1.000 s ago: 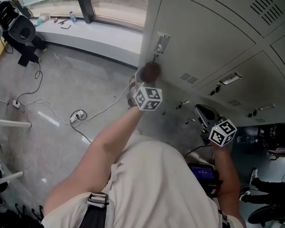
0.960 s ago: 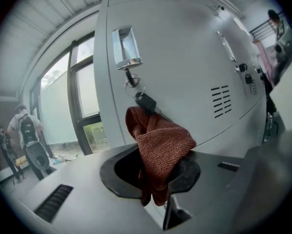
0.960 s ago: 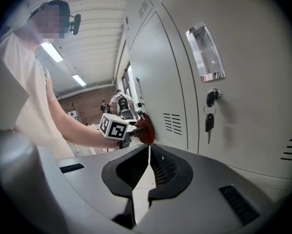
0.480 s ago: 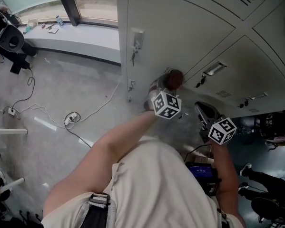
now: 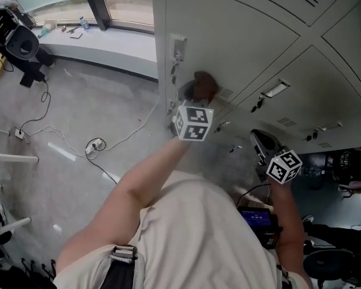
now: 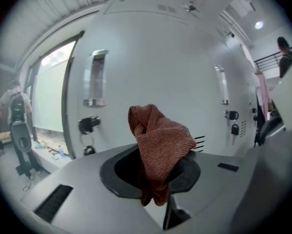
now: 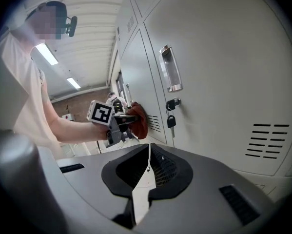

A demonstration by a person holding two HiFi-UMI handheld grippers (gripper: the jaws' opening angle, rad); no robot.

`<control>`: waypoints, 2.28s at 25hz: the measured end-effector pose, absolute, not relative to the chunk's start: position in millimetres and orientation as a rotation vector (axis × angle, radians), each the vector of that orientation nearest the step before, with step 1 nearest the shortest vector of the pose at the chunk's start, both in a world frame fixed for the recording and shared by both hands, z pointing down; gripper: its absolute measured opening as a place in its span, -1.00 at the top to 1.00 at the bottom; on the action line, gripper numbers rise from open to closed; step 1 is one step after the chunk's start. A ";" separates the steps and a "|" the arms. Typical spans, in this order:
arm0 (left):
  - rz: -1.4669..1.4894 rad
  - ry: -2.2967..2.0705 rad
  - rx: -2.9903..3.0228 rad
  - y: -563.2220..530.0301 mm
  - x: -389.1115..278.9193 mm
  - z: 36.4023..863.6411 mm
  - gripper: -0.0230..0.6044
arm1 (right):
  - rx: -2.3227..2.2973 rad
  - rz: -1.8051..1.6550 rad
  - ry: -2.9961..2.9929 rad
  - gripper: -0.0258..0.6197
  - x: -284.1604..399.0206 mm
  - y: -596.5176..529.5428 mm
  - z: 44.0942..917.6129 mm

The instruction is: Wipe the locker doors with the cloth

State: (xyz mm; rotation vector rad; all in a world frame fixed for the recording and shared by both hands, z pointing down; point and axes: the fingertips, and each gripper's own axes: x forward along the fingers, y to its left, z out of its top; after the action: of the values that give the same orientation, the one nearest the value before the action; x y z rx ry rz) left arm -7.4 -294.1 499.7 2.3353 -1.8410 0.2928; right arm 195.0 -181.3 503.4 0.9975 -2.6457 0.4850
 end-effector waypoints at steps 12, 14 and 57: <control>0.182 -2.133 2.239 -303.6 -164.4 482.6 0.71 | 0.975 0.474 -2.658 0.86 162.5 -177.1 503.6; 0.182 -2.164 2.405 -304.1 -158.5 437.5 0.71 | 1.001 0.491 -2.655 0.86 165.6 -177.0 505.6; 0.328 -2.628 2.194 -293.4 -190.8 362.1 0.70 | 0.997 0.501 -2.698 0.86 176.2 -181.2 504.6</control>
State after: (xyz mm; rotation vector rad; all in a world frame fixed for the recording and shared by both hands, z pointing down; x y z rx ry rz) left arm -190.8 -293.4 362.1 2.1941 -2.6281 0.3276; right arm 176.2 -181.2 504.6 0.9968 -2.6981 0.5005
